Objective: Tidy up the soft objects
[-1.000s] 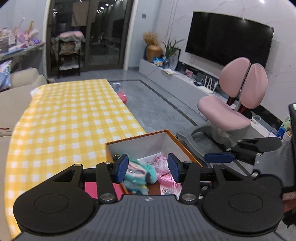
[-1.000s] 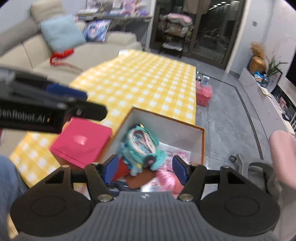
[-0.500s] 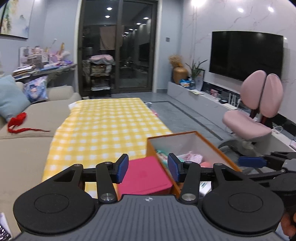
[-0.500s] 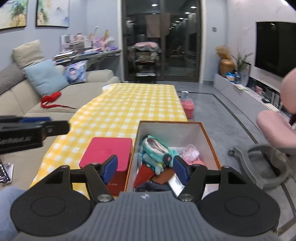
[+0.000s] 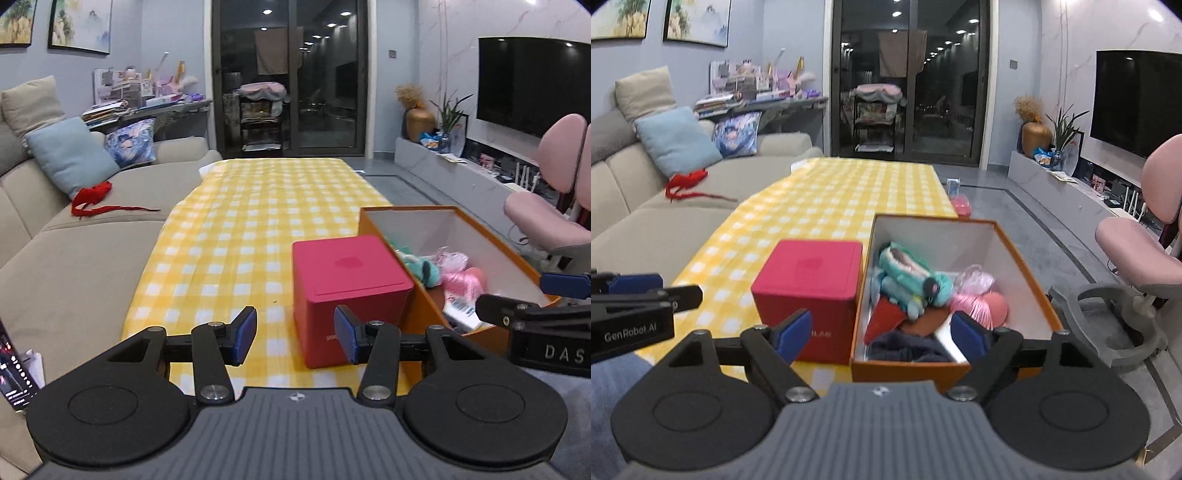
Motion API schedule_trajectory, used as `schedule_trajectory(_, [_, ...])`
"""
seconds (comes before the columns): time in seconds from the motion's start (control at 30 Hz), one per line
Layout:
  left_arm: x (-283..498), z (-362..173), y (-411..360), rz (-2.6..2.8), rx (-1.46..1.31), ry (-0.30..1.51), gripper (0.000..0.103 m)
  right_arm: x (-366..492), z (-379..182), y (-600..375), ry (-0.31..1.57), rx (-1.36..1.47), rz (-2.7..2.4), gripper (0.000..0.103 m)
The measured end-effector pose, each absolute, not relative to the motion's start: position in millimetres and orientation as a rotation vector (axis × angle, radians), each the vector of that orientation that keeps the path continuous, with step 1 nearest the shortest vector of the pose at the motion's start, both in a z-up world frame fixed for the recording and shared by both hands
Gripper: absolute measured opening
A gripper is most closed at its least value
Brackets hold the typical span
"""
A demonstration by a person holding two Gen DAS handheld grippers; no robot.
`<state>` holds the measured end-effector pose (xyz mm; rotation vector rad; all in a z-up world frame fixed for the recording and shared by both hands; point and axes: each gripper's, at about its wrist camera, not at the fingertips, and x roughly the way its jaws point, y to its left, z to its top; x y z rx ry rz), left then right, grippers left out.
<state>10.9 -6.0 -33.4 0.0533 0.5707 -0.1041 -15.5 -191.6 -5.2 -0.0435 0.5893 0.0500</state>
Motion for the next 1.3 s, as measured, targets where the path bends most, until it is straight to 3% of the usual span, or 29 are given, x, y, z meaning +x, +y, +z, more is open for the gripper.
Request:
schedule_trajectory(0.23, [0.7,-51.6,-5.3,-0.103,0.058,0.584,0.057,-12.4,-22.1,-188.2,0.619,-0.053,0.079,0.081])
schedule_trajectory(0.6, [3.3,-58.5,-6.9,-0.097,0.07,0.649,0.073,-7.3,-30.7,-188.6,0.676,-0.04,0.077,0.081])
schedule_trajectory(1.3, [2.5,-59.2,-4.8,-0.07,0.067,0.674,0.079,-4.5,-33.7,-193.4,0.697,-0.006,0.053,0.082])
